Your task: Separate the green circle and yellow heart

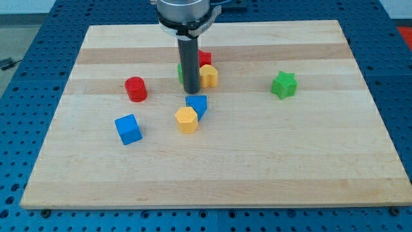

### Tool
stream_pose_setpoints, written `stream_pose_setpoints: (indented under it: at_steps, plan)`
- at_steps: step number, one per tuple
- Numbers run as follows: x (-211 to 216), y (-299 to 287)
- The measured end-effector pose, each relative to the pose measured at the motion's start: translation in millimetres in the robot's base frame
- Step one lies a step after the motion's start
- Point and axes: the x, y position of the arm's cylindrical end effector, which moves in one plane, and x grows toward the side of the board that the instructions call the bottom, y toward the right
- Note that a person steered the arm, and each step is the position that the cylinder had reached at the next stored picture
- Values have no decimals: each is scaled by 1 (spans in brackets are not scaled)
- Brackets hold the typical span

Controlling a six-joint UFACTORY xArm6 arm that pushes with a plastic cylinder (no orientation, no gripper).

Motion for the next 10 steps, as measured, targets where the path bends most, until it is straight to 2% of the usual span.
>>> stream_pose_setpoints:
  at_steps: [2,5,8,10]
  plan:
    - [-2,29]
    - [-7,38]
    - [-7,-18]
    - [-6,-8]
